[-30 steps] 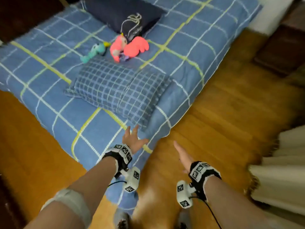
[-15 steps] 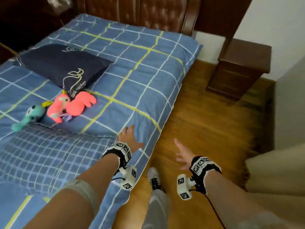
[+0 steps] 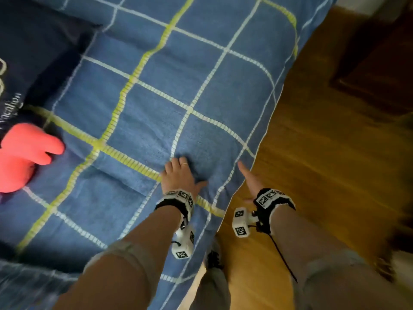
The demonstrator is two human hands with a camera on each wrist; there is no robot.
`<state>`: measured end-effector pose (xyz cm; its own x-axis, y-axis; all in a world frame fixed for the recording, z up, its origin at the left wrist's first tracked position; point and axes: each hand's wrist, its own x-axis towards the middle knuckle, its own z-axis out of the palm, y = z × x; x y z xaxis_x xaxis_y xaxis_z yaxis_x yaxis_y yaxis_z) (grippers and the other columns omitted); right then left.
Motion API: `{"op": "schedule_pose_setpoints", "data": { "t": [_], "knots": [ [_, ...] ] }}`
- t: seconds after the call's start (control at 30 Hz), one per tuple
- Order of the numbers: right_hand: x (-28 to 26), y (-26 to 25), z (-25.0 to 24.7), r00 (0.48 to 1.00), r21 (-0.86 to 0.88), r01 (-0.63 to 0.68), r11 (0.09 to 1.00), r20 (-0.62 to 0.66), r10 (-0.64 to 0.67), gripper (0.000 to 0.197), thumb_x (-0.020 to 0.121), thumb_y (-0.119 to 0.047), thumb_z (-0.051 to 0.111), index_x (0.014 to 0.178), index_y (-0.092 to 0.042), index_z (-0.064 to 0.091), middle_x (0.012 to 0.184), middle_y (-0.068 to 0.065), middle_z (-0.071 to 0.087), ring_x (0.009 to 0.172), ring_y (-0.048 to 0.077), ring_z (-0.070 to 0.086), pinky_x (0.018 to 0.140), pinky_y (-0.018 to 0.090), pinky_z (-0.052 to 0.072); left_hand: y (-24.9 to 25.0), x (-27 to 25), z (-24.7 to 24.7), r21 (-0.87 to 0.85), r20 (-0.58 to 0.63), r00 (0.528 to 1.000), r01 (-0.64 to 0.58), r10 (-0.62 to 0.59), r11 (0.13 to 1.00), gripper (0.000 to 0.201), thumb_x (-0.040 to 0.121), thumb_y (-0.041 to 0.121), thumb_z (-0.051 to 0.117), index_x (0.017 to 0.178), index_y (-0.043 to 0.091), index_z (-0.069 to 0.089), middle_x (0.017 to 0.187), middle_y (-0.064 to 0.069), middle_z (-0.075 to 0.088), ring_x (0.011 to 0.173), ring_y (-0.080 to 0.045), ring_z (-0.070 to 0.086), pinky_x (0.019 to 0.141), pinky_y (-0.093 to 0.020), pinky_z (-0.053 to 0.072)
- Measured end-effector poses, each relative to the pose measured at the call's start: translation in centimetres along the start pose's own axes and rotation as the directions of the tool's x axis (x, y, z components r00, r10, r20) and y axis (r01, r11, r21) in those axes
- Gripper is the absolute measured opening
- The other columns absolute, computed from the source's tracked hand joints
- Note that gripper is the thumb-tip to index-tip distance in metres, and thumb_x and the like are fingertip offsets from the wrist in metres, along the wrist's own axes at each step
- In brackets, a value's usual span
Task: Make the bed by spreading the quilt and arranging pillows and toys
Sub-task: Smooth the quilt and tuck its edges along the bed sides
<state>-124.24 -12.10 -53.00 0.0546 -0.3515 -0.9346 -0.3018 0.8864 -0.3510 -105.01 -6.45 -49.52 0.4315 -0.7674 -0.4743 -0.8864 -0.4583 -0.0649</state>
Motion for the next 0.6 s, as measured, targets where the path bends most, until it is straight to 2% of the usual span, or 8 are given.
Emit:
{"op": "schedule_pose_setpoints", "data": {
  "t": [0.07,0.13,0.23,0.3,0.37,0.43,0.53,0.6],
  "knots": [
    [3.9,-0.7,-0.2,0.997,0.044,0.073,0.996,-0.007,-0.073,0.114,0.046,-0.092,0.066,0.145,-0.041,0.040,0.145,-0.013,0.048,0.131,0.023,0.048,0.108,0.052,0.039,0.4,0.9,1.0,0.024,-0.027,0.999,-0.020,0.021,0.999,0.088,0.075,0.068,0.061,0.140,0.016,0.034,0.142,-0.012,0.037,0.130,-0.035,0.036,0.107,-0.047,0.036],
    [7.1,-0.9,-0.5,0.990,0.068,0.123,0.990,0.060,-0.127,0.096,0.051,-0.083,0.075,0.136,-0.047,0.050,0.136,-0.020,0.057,0.123,0.014,0.056,0.108,0.047,0.041,0.3,1.1,1.3,0.050,-0.011,0.999,-0.051,0.052,0.997,0.072,0.081,0.066,0.056,0.134,0.018,0.044,0.137,-0.010,0.043,0.128,-0.035,0.037,0.106,-0.046,0.036],
    [12.0,-1.7,-1.5,0.965,0.139,0.119,0.983,0.217,-0.148,0.081,0.055,-0.065,0.087,0.127,-0.035,0.064,0.124,-0.008,0.069,0.115,0.021,0.066,0.104,0.046,0.047,0.7,1.7,0.6,0.051,0.034,0.998,-0.057,0.055,0.997,0.055,0.086,0.065,0.047,0.117,0.021,0.059,0.118,-0.002,0.060,0.119,-0.031,0.047,0.098,-0.044,0.041],
    [12.1,-1.8,-1.7,0.957,0.122,0.118,0.986,0.249,-0.145,0.078,0.053,-0.063,0.087,0.118,-0.024,0.070,0.116,0.000,0.073,0.107,0.023,0.069,0.100,0.045,0.051,0.5,1.7,-0.1,0.022,0.080,0.997,-0.026,0.025,0.999,0.047,0.089,0.062,0.047,0.103,0.020,0.061,0.103,-0.003,0.066,0.104,-0.029,0.057,0.085,-0.040,0.048],
    [10.8,-2.2,-4.4,0.972,0.024,0.154,0.988,0.173,-0.156,0.064,0.057,-0.062,0.083,0.106,-0.021,0.074,0.105,0.002,0.075,0.097,0.024,0.072,0.095,0.046,0.055,2.2,1.4,-0.7,-0.068,0.104,0.994,0.039,-0.032,0.997,0.033,0.092,0.049,0.051,0.094,0.017,0.058,0.096,-0.007,0.066,0.094,-0.032,0.063,0.074,-0.039,0.051],
    [7.5,-2.4,-7.4,0.989,-0.117,0.145,0.982,0.044,-0.141,0.050,0.067,-0.057,0.077,0.096,-0.018,0.072,0.102,0.004,0.075,0.093,0.026,0.070,0.092,0.044,0.055,4.5,0.3,-0.8,-0.111,0.110,0.994,0.035,-0.023,0.993,0.017,0.092,0.031,0.052,0.088,0.016,0.055,0.094,-0.010,0.066,0.091,-0.036,0.064,0.072,-0.040,0.051],
    [5.8,-2.3,-10.1,0.990,-0.264,0.108,0.959,-0.061,-0.128,0.032,0.088,-0.042,0.069,0.100,-0.014,0.062,0.102,0.001,0.063,0.092,0.020,0.056,0.087,0.030,0.045,7.6,-0.9,-0.3,-0.095,0.225,0.974,-0.007,0.029,0.995,0.008,0.090,0.024,0.051,0.090,0.016,0.055,0.095,-0.009,0.067,0.092,-0.036,0.064,0.075,-0.041,0.054],
    [7.0,-3.5,-9.5,0.992,-0.289,0.058,0.956,-0.092,-0.088,0.039,0.091,-0.045,0.065,0.105,-0.010,0.059,0.099,0.004,0.058,0.088,0.022,0.054,0.080,0.030,0.044,8.4,-0.3,-0.4,-0.075,0.278,0.960,0.038,-0.016,0.996,0.012,0.090,0.025,0.047,0.097,0.019,0.054,0.099,-0.009,0.069,0.094,-0.036,0.065,0.079,-0.041,0.055]
  ]
}}
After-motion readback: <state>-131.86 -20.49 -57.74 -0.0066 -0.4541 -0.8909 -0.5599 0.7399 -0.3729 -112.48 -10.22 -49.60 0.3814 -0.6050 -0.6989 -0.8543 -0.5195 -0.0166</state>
